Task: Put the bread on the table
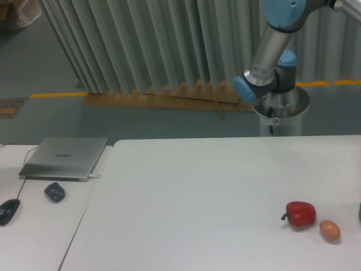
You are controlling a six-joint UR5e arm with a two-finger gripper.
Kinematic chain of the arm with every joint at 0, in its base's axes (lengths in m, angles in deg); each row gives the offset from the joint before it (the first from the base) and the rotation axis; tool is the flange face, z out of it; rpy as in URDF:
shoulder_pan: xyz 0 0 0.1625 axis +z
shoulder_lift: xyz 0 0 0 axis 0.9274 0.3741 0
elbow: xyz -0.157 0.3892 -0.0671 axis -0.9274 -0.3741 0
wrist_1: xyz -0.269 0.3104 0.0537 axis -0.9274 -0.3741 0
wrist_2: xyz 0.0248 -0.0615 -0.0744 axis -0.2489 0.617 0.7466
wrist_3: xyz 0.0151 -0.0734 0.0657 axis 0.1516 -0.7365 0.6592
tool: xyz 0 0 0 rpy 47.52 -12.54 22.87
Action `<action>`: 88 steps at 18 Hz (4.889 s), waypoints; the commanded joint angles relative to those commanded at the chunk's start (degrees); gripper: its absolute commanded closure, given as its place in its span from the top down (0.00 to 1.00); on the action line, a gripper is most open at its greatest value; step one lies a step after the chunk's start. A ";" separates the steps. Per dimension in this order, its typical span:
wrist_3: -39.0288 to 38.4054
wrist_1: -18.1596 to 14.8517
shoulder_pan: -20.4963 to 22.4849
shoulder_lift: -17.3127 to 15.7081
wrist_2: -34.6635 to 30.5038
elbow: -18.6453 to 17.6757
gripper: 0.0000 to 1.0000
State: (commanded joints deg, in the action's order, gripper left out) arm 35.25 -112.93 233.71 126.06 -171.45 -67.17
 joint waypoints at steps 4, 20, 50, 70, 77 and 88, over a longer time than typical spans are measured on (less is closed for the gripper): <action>0.09 0.09 0.00 0.18 0.17 -0.26 1.00; 4.48 -1.14 0.26 1.23 -0.18 -1.14 0.22; -3.34 -22.06 -18.44 -7.65 -1.30 -1.14 0.15; -1.06 -16.70 -21.71 -4.66 -10.28 -1.93 0.19; -1.06 -15.74 -22.06 -4.22 -10.28 -1.93 0.45; -1.32 -14.06 -23.47 -4.13 -10.55 -2.37 1.00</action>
State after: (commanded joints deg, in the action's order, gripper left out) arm 33.93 -127.00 210.24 121.93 -182.00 -69.54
